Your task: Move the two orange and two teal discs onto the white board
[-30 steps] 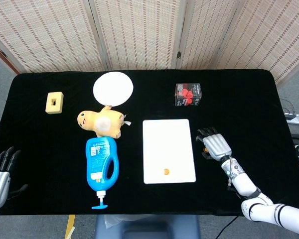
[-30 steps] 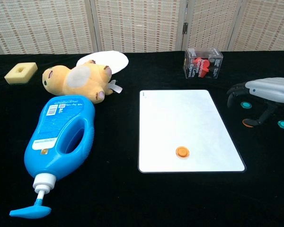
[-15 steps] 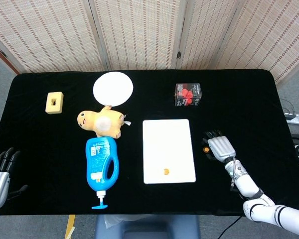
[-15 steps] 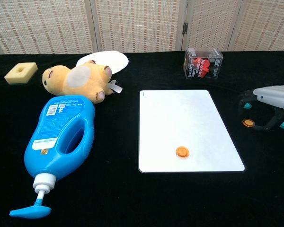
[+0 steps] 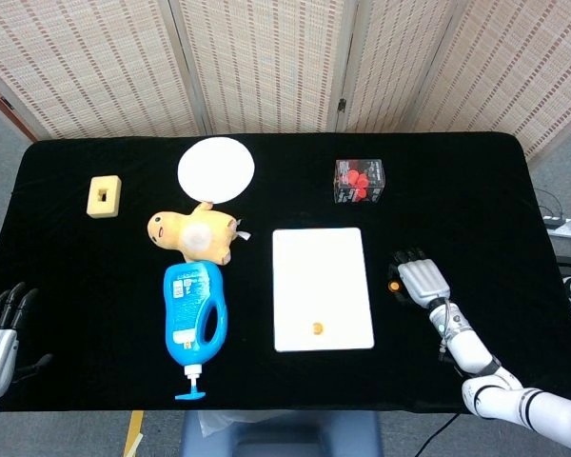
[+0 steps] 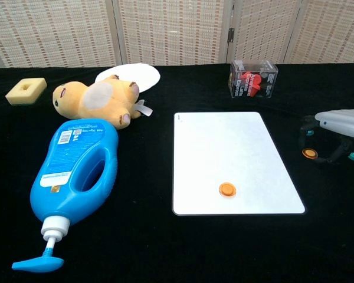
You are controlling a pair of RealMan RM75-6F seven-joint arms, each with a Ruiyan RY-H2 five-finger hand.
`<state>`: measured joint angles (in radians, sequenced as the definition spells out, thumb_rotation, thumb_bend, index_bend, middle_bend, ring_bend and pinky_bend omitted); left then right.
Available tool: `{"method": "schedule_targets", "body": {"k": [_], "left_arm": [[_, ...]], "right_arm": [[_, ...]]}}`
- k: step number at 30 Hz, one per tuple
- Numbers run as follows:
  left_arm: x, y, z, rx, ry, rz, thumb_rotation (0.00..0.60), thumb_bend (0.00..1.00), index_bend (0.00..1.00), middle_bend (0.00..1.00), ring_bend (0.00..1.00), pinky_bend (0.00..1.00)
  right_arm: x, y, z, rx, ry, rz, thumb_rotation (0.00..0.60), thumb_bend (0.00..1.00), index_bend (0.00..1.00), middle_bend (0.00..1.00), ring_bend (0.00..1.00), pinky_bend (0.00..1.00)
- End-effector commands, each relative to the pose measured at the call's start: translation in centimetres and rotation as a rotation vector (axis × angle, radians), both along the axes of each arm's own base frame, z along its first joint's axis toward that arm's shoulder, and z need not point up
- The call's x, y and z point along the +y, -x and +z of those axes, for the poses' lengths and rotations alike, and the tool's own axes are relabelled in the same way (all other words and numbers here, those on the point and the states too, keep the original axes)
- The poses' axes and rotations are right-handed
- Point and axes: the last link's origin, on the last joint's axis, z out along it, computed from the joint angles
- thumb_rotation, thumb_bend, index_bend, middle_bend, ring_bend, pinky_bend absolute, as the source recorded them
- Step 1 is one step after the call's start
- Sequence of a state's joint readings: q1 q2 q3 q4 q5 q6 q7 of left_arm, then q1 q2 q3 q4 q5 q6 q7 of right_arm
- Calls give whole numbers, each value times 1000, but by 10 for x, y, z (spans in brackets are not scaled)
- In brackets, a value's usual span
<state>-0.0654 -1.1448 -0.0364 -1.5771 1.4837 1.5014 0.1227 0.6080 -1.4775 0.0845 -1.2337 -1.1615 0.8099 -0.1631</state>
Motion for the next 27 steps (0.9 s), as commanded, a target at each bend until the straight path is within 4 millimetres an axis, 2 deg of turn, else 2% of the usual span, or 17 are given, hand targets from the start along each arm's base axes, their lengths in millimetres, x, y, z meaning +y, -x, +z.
{"method": "schedule_targets", "body": {"k": [1,6,14,20,22,27], "left_arm": [[0,0,0,0,1,1,600,89,0,0,3,0],[1,0,0,1,1,1,600,89,0,0,2,0],[1,0,0,2,1,4,600,89,0,0,0,0],[1,0,0,1,2,3,600,89,0,0,0,0],[1,0,0,1,3,3,600,90,0,0,0,0],[1,0,0,1,3,7,600,89,0,0,0,0]], "right_arm": [[0,1,1,0,3,-3,600,412,424,141,91,0],[1,3,2,-1,7,-4,600,413,435,147,94,0],[-1,2,-1,-4,9,0,600,414,520,174,106,0],[0,-1,5,-16,21,16,600,414,529,177,112,0],[2,-5,9,-24,27,33,600,414,529,178,114,0],[14,-29,19,-84,3,116,600,413,529,184,122,0]]}}
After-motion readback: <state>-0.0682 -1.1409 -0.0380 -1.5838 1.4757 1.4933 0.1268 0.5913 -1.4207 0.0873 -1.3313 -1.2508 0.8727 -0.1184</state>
